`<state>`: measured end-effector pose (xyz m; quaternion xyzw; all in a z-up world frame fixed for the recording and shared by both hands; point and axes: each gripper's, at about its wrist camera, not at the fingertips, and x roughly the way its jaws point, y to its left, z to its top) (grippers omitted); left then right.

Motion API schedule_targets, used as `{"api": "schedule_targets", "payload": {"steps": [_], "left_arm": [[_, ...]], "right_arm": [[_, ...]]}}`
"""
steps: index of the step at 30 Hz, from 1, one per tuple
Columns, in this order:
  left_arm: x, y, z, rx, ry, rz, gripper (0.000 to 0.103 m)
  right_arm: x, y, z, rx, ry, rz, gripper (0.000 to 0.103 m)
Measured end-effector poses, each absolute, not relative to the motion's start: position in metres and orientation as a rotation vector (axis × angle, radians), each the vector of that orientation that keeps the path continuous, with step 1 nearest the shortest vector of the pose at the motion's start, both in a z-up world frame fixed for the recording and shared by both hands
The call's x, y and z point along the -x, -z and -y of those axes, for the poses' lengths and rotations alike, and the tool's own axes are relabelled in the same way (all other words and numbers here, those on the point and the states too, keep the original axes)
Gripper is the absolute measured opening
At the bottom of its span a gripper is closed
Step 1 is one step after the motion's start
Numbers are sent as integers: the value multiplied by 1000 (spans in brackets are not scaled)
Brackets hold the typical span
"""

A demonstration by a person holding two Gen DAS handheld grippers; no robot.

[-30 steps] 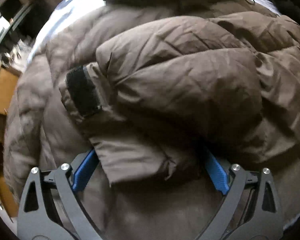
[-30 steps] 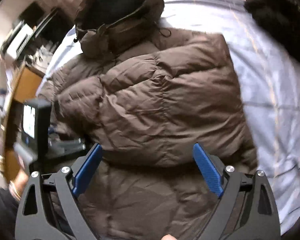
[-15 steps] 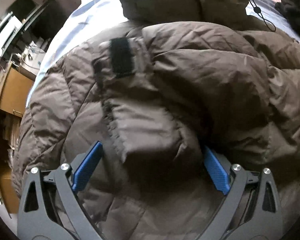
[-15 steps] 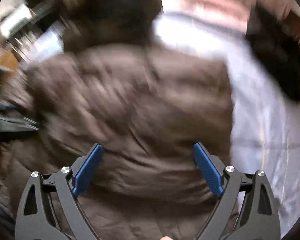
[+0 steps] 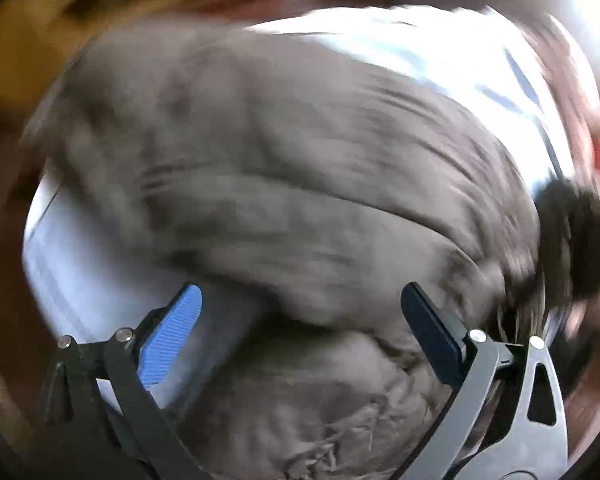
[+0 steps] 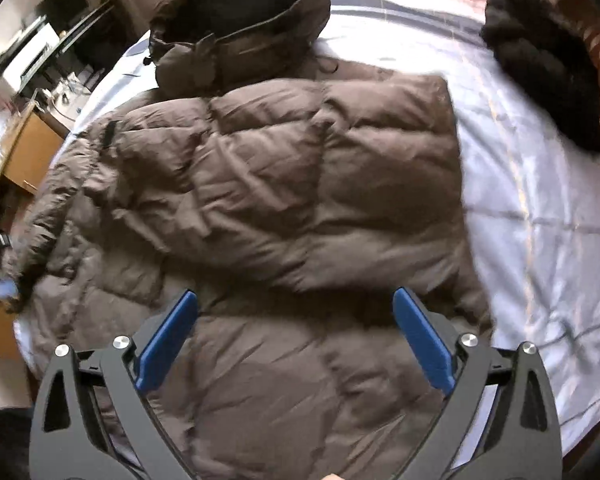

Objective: Fold large clothes

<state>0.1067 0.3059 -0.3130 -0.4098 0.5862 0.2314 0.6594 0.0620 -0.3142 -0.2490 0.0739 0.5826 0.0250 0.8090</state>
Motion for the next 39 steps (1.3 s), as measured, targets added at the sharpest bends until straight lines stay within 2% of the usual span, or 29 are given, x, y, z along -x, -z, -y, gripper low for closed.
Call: {"api": "schedule_targets", "payload": {"steps": [4,9,11,13,15,16,22,24,27,28,29,30,31,35,38,39], "left_arm": [[-89,341,-354,1114,-573,-1310,101],[-89,354,-388,1055,-713,-1235,101],[-87,357,-391,1049,-723,-1208,86],[-85,353,-388,1025,-720,-1176,38],[-90,338,-381,981,-686,-1119,16],[-91,327,-377,944,-679,-1090,13],[-108,235,-313,624,-588,-828,13],[-123,210,-278,590,-478,-760,13],[-138,173,-195,391,-231,-670,15],[-143,168,-169,345,-168,-663,19],[-149,166,-135,292,-67,-668,24],[-150,167,-94,221,78,-696,33],[-155,171,-67,173,162,-723,36],[-139,210,58,-186,469,-877,41],[-120,226,103,-363,552,-879,43],[-115,225,110,-411,552,-859,50]], "right_arm": [[-48,266,309,-296,-77,-1313,99],[-35,274,302,-349,-87,-1338,99],[-32,275,297,-313,-88,-1334,99],[-34,276,295,-287,-86,-1333,99],[-36,275,293,-276,-82,-1323,99],[-37,275,293,-280,-79,-1319,99],[-39,273,293,-326,-83,-1319,99],[-39,272,294,-318,-80,-1317,99],[-39,272,298,-328,-62,-1312,99],[-39,272,300,-340,-55,-1311,99],[-39,272,303,-350,-49,-1311,99],[-40,272,306,-364,-43,-1310,99],[-40,273,309,-374,-36,-1309,99],[-43,274,321,-391,10,-1299,99],[-44,276,337,-426,74,-1296,99],[-45,277,344,-451,91,-1294,99]]}}
